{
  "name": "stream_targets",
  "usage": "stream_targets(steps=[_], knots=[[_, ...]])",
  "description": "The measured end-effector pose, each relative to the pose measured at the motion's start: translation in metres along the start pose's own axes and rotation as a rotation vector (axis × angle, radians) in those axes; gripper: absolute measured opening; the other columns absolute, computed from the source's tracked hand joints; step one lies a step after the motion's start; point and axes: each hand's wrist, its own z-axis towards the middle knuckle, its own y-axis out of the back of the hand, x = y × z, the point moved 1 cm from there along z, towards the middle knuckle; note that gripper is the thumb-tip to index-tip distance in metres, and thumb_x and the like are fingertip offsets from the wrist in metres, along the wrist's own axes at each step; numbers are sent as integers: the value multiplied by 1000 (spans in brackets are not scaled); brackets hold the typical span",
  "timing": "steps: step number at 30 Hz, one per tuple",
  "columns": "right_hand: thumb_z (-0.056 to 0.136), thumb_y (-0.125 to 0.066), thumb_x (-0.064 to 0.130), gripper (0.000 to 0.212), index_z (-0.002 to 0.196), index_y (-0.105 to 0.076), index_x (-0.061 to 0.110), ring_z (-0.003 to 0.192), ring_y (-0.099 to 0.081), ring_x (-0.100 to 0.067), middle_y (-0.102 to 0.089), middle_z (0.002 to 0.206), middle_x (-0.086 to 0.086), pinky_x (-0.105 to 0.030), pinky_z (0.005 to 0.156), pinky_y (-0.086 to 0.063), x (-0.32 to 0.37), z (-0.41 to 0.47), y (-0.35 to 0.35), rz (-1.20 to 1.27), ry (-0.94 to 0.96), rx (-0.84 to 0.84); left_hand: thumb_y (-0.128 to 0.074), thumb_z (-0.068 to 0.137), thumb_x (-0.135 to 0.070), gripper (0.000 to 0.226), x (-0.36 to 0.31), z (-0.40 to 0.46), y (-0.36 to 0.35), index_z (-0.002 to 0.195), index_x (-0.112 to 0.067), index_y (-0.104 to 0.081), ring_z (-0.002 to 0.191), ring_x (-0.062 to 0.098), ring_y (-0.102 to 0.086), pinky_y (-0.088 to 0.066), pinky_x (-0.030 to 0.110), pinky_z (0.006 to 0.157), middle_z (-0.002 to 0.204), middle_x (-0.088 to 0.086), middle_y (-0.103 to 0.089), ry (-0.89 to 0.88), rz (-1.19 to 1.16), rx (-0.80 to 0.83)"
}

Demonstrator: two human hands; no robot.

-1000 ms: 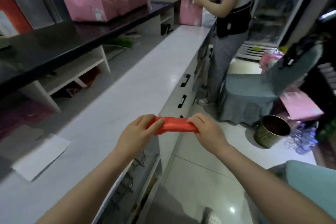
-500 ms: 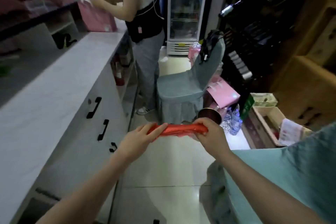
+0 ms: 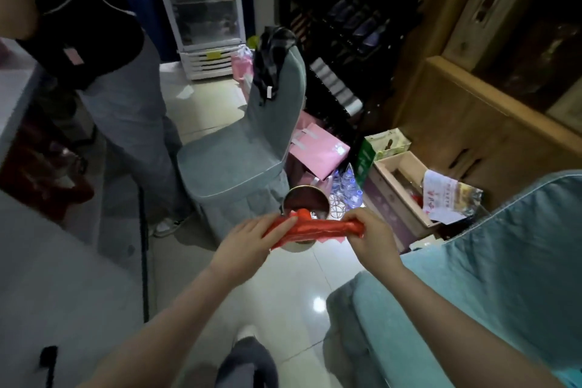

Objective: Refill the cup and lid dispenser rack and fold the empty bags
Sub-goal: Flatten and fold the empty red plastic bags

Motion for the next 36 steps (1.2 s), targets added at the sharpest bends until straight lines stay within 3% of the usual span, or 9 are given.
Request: stream_targets(steps=[5,7,9,12,21,24,26,32,36], knots=[[67,-62,-9,31,80,-65,18,75,-56,-14,-62,79,7,-15,68,-38,-31,64,-25,-70,-238,-72,-76,76,-22,86,70,93,-10,149,-22,-31,130,31,-47,-34,49,108,151,11,-36,-76,-54,68],[67,-61,-9,30,82,-65,17,75,-56,-17,-64,81,3,-23,67,-40,-44,86,-34,-81,-327,-87,-62,87,-21,78,91,128,-16,152,-25,-19,143,28,-28,-17,45,116,159,7,-17,-94,-65,101],[66,-61,-7,30,80,-64,18,75,-55,-16,-62,80,5,-21,64,-37,-59,107,-43,-110,-416,-100,-50,93,-23,73,110,159,-27,153,-28,-7,148,23,-8,-1,40,119,161,2,2,-92,-70,140],[65,-62,-5,29,83,-64,18,77,-54,-16,-62,82,4,-24,64,-33,-91,144,-60,-139,-499,-68,-43,96,-25,69,131,207,-46,153,-29,-3,148,20,5,7,38,118,160,-1,12,-96,-87,186],[69,-61,0,20,87,-60,10,78,-50,-20,-59,85,-2,-28,69,-35,-218,260,-149,-98,-689,99,-50,94,-26,68,194,327,-125,152,-29,-15,148,12,-1,0,37,118,161,-7,-8,155,-279,357],[70,-59,1,18,86,-57,9,79,-52,-26,-60,85,-6,-30,67,-36,-253,279,-181,-71,-788,148,-57,89,-19,68,208,354,-148,150,-22,-26,147,19,-14,-14,44,119,159,-1,-20,207,-357,370],[71,-60,1,21,90,-58,11,82,-54,-27,-61,88,-7,-28,68,-35,-276,288,-204,-53,-836,195,-59,89,-17,66,217,372,-167,148,-16,-31,146,25,-21,-21,46,116,156,6,-27,198,-385,391],[75,-68,10,23,95,-58,12,87,-61,-31,-64,90,-6,-30,71,-42,-348,313,-270,-45,-918,277,-56,92,-19,64,242,413,-238,150,-16,-27,146,24,-21,-19,41,117,156,6,-26,177,-437,425],[68,-84,24,46,105,-56,17,90,-65,-27,-68,98,-4,-40,86,-51,-376,318,-302,103,-1027,343,-55,91,-17,61,257,428,-268,147,-14,-33,142,27,-28,-23,38,116,153,9,-34,149,-433,405]])
